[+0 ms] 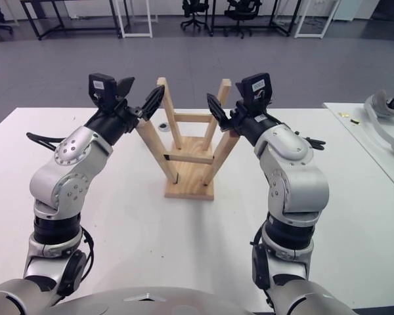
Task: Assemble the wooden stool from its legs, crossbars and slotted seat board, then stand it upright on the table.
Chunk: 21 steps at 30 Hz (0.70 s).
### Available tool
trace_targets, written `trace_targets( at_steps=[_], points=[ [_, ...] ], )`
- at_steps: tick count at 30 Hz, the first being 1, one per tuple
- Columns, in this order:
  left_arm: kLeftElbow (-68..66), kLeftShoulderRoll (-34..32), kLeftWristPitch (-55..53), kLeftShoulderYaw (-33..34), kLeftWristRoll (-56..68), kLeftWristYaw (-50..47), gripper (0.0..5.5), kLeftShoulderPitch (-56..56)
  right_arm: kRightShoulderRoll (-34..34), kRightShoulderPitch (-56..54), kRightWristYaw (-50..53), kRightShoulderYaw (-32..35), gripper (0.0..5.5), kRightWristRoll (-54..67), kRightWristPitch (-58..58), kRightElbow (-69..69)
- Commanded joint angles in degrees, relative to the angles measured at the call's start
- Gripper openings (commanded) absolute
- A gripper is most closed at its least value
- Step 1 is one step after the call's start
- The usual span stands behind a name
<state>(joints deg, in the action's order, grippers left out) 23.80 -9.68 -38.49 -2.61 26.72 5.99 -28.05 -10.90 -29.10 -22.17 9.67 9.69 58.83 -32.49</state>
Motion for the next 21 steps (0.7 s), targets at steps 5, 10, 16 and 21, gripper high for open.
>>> trace_targets(
  at_steps=[5, 10, 16, 21],
  points=[
    [-0.79, 4.2, -6.26, 14.22, 13.53, -4.08, 4.41, -9.62, -0.37, -3.54, 3.21, 7.39, 3.93, 6.49, -4.33, 3.6],
    [3.42, -1.65, -7.16, 23.84, 11.58, -8.68, 4.41, 2.62, -2.67, 4.13, 8.89, 16.7, 3.93, 5.33, -9.02, -0.38],
    [12.56, 7.53, -9.52, 11.16, 4.2, -18.2, 4.41, 20.9, -3.57, 20.44, 9.99, 11.21, 3.93, 3.05, -8.35, -1.58],
    [10.16, 14.12, -11.35, -1.15, 3.28, -17.65, 4.41, 8.08, -4.2, 12.38, 16.22, -4.16, 3.93, 0.62, 1.99, -13.99]
  ],
)
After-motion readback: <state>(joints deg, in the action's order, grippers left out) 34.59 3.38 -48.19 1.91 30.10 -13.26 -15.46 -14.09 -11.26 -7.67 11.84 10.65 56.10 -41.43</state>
